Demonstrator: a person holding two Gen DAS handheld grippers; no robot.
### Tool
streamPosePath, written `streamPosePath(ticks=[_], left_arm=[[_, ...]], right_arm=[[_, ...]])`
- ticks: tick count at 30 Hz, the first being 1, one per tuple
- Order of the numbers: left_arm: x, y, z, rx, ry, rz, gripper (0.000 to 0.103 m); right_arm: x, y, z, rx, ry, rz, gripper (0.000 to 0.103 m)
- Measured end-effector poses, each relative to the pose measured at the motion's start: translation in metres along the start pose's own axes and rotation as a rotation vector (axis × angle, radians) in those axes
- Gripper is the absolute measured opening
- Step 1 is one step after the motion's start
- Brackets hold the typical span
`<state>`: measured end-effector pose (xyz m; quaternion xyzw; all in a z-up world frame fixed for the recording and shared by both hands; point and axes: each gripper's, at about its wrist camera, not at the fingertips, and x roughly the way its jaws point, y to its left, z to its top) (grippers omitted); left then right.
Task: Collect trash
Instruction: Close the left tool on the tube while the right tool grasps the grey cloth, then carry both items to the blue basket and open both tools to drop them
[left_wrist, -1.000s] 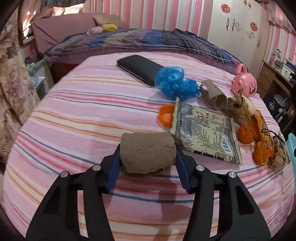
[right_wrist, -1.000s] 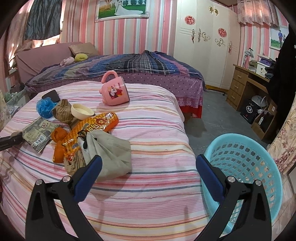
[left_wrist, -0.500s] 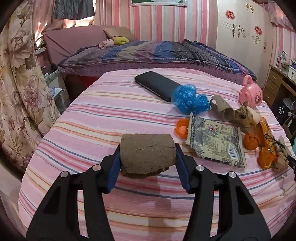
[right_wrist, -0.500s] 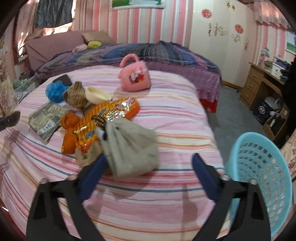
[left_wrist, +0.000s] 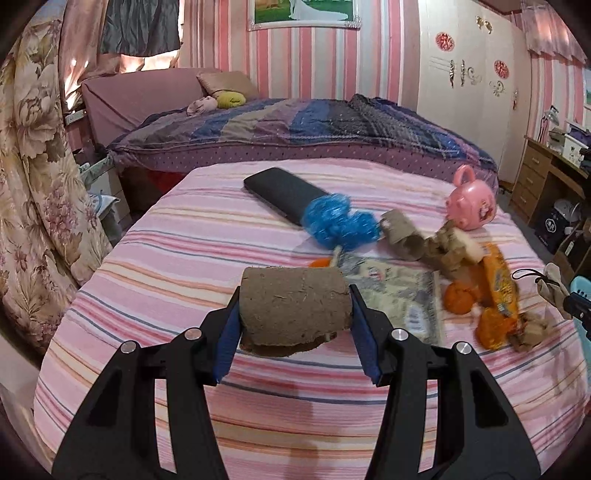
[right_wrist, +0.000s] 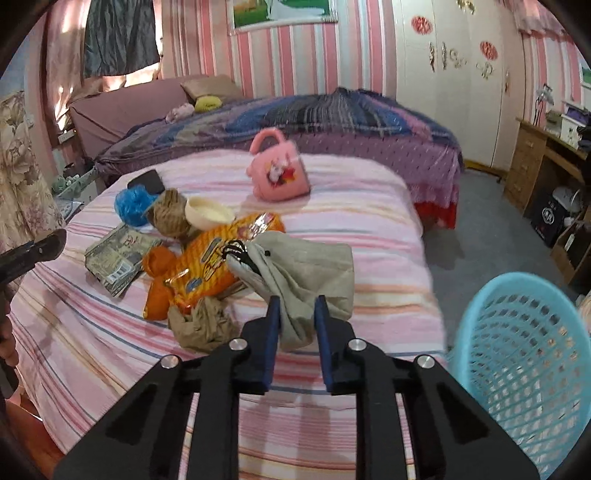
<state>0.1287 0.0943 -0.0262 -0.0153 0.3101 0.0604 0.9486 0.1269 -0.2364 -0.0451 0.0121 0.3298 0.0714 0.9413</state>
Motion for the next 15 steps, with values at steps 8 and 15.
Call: streamPosePath(ticks=[8,15], left_arm=[[-0.033,-0.067,0.009,0.061,-0.095,-0.051,0.053],[-0.048,-0.159,0.007,0.112,-0.129,-0.161,0.053]], right_arm=[[-0.036,-0.063,-0.002,0.053,-0.055,-0.084,0.019],[-0.066,-0.137,-0.015,0.107,-0.064,-0.204,0.019]])
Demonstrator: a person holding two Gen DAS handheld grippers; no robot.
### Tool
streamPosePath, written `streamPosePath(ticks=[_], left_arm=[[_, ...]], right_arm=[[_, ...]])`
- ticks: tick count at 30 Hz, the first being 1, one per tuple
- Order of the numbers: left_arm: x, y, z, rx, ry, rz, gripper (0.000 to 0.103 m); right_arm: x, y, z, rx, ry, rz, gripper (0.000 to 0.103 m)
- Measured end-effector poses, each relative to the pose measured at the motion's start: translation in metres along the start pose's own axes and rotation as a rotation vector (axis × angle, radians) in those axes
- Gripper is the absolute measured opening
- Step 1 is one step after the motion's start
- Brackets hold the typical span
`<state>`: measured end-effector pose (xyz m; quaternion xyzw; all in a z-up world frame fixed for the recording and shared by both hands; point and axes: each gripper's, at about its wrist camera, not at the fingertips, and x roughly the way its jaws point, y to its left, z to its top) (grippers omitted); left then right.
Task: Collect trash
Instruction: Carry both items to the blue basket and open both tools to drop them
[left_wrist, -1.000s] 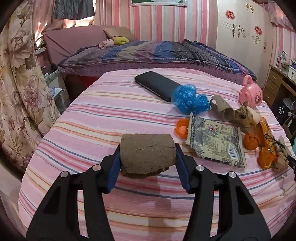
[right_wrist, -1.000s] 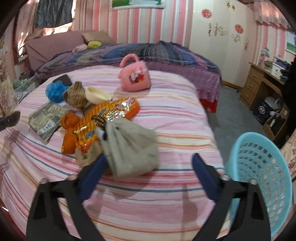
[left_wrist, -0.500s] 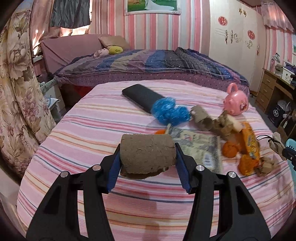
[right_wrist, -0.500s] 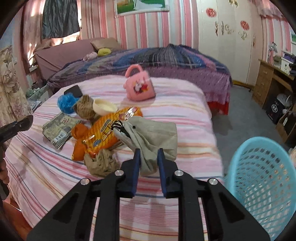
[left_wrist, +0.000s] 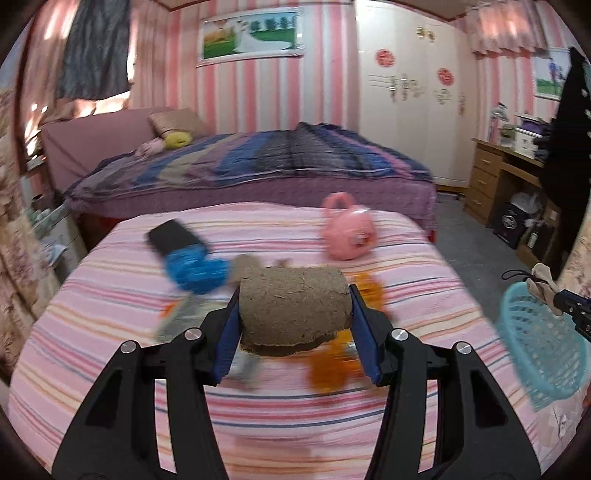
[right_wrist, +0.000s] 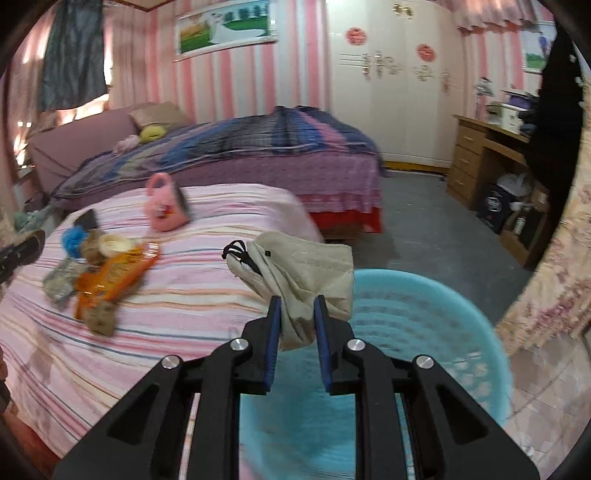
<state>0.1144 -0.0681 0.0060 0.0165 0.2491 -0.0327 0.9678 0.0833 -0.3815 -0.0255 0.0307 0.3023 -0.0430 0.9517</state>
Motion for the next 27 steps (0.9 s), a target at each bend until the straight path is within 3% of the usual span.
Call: streamPosePath(ticks=[5,12,15,22,24,26,27], left_arm=[[-0.001,-0.079,-0.002,0.055,-0.028,-0.1,0.053],[0.014,-0.177,-0.019,0.109,0.037,-0.228,0.053],[0.022,-0.216,-0.027,0.148,0.059,-0.272,0.053],[0.035,-0.267,-0.033,0.196,0.071,-0.33,0.053],[0.04,-0.27,-0.034,0.203,0.09,-0.35,0.06],[0.045,-0.269,-0.035,0.207,0.091,-0.325,0.083],[0.045,-0.266,-0.034,0.204,0.079,-0.305,0.084]], right_arm=[[-0.006,-0.058,-0.01,0.047,0.008,-0.089,0.019],[-0.004,-0.114,-0.021,0.109,0.014,-0.153,0.019],[-0.004,-0.132,-0.026,0.168,0.01,-0.153,0.019],[-0.003,-0.137,-0.029,0.182,0.007,-0.155,0.019],[-0.004,-0.135,-0.029,0.176,0.006,-0.153,0.019],[-0.003,-0.133,-0.029,0.168,0.005,-0.15,0.019],[-0.002,-0.131,-0.03,0.165,0.006,-0.15,0.019]])
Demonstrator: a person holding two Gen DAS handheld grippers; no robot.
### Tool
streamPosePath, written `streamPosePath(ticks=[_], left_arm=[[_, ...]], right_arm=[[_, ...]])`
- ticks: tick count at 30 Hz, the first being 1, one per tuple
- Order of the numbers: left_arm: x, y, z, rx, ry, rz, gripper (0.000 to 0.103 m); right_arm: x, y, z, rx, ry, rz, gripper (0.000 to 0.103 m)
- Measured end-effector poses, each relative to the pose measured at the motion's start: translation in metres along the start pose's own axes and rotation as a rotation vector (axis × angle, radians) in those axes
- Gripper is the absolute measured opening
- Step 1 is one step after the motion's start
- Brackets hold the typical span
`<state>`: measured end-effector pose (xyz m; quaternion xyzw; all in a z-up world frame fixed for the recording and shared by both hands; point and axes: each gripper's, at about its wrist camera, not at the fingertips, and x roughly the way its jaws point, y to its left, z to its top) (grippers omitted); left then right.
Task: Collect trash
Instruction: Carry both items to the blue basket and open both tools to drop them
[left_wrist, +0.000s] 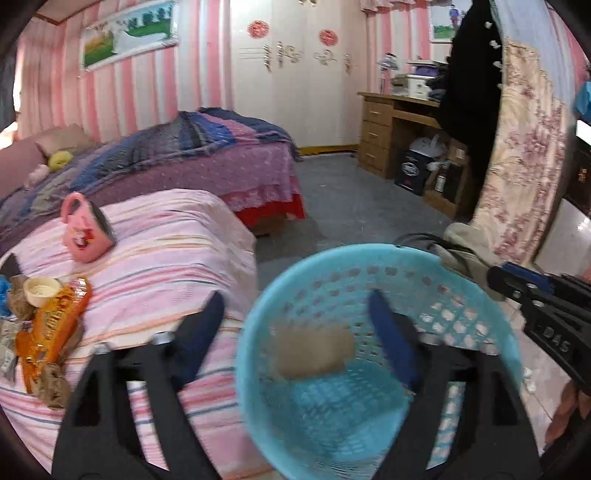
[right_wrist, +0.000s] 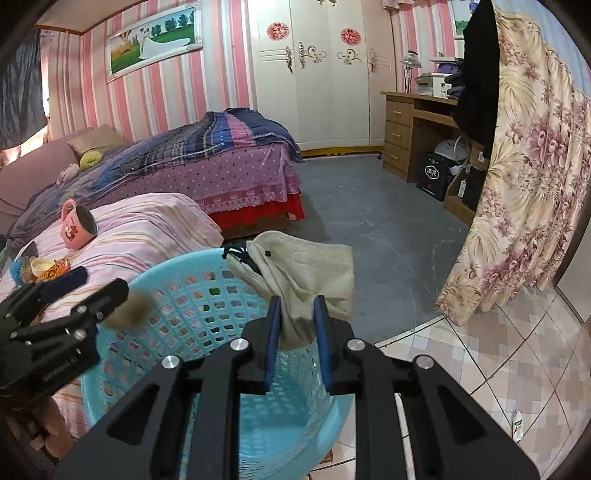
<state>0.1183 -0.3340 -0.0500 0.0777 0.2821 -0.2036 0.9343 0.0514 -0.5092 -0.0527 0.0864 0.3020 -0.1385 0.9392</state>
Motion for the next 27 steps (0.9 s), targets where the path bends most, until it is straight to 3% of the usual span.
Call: streamPosePath(ticks=[9,10,13,20,27], left_arm=[[-0.01,0.055,0.0,-0.029,-0.02,0.073,0.097],[-0.013,0.06,0.0,-0.034,-0.023,0.078,0.097],[-0.02,0.075,0.001,-0.05,-0.031,0.102,0.097],[-0.038,0.109,-0.001,-0.074,-0.045,0.15,0.097],[-0.061,0.151,-0.006,-0.082,-0.057,0.208,0.097]], right_arm=[[0.005,0.011,-0.003,-0.006,-0.006,-0.003,0.023],[0.006,0.014,-0.003,-0.01,-0.01,-0.007,0.028],[0.009,0.022,-0.006,-0.016,-0.011,-0.022,0.071],[0.012,0.034,-0.004,-0.025,-0.007,-0.075,0.092],[0.006,0.056,0.005,-0.01,-0.033,-0.097,0.096]])
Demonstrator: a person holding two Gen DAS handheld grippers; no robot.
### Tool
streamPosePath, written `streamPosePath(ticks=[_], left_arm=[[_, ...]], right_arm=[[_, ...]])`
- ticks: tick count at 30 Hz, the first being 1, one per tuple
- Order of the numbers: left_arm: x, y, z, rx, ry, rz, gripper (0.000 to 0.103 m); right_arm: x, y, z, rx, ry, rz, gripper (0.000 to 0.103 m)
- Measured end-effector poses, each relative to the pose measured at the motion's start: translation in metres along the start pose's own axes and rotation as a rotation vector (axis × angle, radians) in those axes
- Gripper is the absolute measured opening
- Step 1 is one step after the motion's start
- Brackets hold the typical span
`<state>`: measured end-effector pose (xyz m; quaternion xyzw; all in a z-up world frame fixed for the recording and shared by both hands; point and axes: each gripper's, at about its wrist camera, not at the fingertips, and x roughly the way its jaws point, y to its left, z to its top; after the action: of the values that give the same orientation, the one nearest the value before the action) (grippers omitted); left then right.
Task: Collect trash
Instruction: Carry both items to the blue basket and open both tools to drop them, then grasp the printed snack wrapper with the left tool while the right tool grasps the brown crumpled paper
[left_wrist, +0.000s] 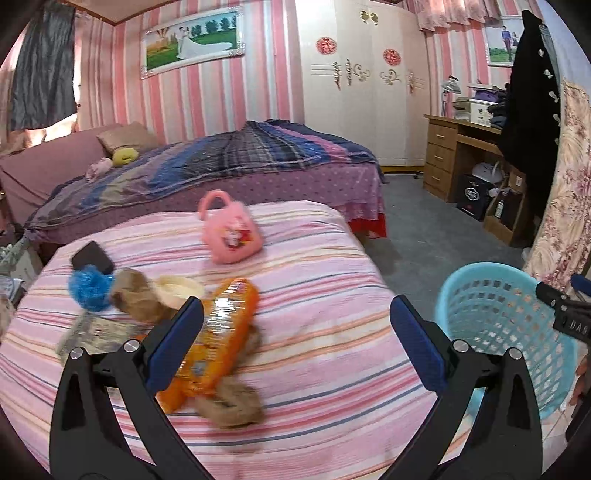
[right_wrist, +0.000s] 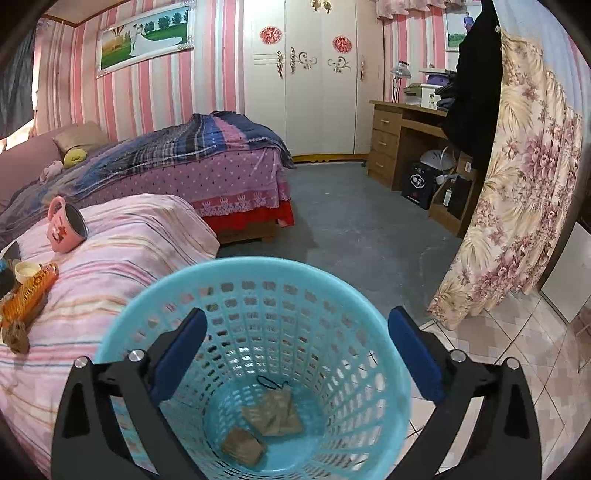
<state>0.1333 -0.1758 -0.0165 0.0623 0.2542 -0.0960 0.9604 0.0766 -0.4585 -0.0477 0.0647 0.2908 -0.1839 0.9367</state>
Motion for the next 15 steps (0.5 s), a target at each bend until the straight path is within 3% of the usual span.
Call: streamPosePath(ticks=[7,15], left_arm=[[-0.012,0.071,-0.002,-0.02,-0.001,0.087,0.098],[-0.019,0.146,-0.026,-0.033,0.02,0.212,0.098]], right_arm=[[-0.012,0.044,0.008,-0.014,-0.037,0.045,0.097],[-0.017,0.099,0.01,-0.05,-0.03,0.139,0.097]])
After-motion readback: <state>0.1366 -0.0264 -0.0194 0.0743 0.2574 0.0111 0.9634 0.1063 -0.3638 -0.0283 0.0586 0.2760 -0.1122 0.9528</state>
